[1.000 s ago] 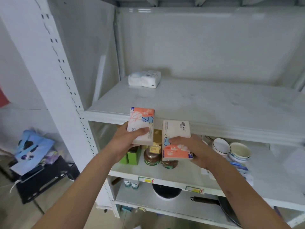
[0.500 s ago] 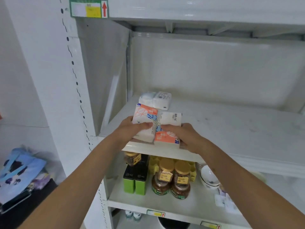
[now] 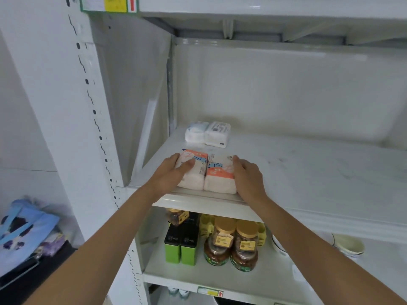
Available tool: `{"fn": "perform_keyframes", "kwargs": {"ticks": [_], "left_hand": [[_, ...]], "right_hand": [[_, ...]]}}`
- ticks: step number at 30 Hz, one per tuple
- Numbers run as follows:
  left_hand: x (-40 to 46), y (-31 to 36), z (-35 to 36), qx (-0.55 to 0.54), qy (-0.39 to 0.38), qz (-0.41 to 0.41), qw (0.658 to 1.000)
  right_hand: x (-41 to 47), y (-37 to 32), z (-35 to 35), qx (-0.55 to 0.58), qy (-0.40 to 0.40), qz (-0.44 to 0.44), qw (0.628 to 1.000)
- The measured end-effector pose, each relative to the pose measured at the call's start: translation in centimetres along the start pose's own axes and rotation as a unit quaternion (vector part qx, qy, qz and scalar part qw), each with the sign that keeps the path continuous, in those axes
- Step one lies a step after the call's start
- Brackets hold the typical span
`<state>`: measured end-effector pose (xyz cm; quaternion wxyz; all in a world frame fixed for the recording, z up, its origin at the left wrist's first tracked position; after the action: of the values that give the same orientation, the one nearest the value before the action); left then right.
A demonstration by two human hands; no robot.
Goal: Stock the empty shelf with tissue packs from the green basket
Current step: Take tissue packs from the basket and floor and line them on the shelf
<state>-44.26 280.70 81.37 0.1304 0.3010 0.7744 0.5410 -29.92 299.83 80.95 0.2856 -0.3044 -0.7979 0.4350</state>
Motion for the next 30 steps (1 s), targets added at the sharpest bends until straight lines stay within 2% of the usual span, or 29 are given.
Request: {"fn": "perform_keyframes", "kwargs": {"ticks": [3,5,7,10,12,16,26,30], "left_hand": [[-1.9,0.8,-0.8,0.124,0.028,0.081,0.989],[-4.4,1.3,-0.6,0.236,0.057,0.159,0.957],[-7.0,1.5,0.4,0.333,0.076,0.214,0.915],[-8.7,1.2,2.3,0.452,0.065,0.217,0.863],[-8.5,0.8,3.0,0.491,0.056,0.208,0.844],[-6.2,0.0,3.1,0.494,0.017,0.192,0.848],[2.0,-1.0,2.8,0.42,-0.052,0.114,0.899],[4.3,-1.0,2.8,0.426,-0.052,0.1,0.897]], "right_hand": [[-3.0,-0.5,-0.6,-0.066,0.002,-0.128,0.99],[-5.5,-1.1,-0.8,-0.154,0.002,-0.239,0.959],[-7.5,-1.3,-0.6,-0.241,-0.019,-0.305,0.921],[-9.0,-1.2,0.5,-0.366,-0.059,-0.324,0.871],[-8.9,-1.0,1.1,-0.404,-0.081,-0.314,0.855],[-6.7,-0.6,1.6,-0.4,-0.12,-0.281,0.864],[0.6,0.0,4.1,-0.37,-0.155,-0.251,0.881],[2.6,0.2,4.9,-0.362,-0.155,-0.246,0.886]]}}
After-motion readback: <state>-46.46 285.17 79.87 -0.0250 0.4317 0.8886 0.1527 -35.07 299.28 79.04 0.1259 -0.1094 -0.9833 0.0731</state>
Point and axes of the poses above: each hand's wrist, its own x-axis towards the middle knuckle, its own z-axis out of the palm, y = z × x, the point moved 7 cm from there along x, towards the middle knuckle, and after that the axes turned 1 degree about z, right-handed, at the moved point
